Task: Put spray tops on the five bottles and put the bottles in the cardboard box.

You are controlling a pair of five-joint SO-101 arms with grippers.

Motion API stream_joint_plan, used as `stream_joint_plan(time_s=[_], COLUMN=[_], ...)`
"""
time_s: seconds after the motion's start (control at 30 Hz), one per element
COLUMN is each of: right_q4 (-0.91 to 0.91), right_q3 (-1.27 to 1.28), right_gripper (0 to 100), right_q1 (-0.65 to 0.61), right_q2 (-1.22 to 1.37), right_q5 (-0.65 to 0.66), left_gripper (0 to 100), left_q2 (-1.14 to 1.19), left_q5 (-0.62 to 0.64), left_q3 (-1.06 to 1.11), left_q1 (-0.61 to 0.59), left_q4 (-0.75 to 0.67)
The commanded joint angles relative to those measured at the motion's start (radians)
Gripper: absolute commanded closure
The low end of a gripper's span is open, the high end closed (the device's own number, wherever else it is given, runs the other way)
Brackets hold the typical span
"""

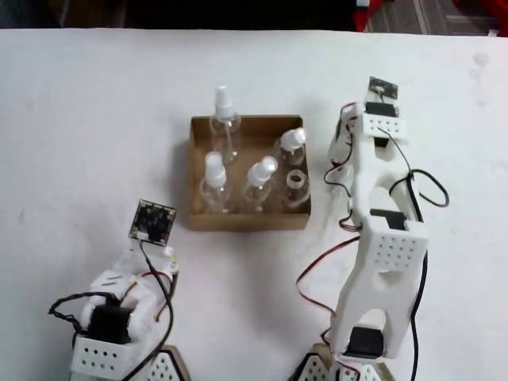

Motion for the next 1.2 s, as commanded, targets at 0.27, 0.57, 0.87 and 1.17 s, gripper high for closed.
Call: stream_joint_plan(time_s=[0.27,0.57,0.87,1.17], right_q4=[0.32,0.423,0.423,0.326], right_q3=[-0.359,-0.54,-0.391,-0.106], right_gripper=[98.2,98.3,98.3,98.3], right_q1=[0.015,0.031,0.021,-0.12], right_q2=[-0.018,-0.134,-0.65,-1.079], right_q5=[0.02,0.207,0.261,0.267], left_gripper=[98,98,98,98], left_q2=[-0.007,-0.007,-0.007,-0.007], left_q5=[-0.011,-0.011,-0.011,-0.011], left_q3=[0.002,0.002,0.002,0.002], left_q1=[-0.002,-0.004,-0.002,-0.005], left_q4=[0.006,0.006,0.006,0.008])
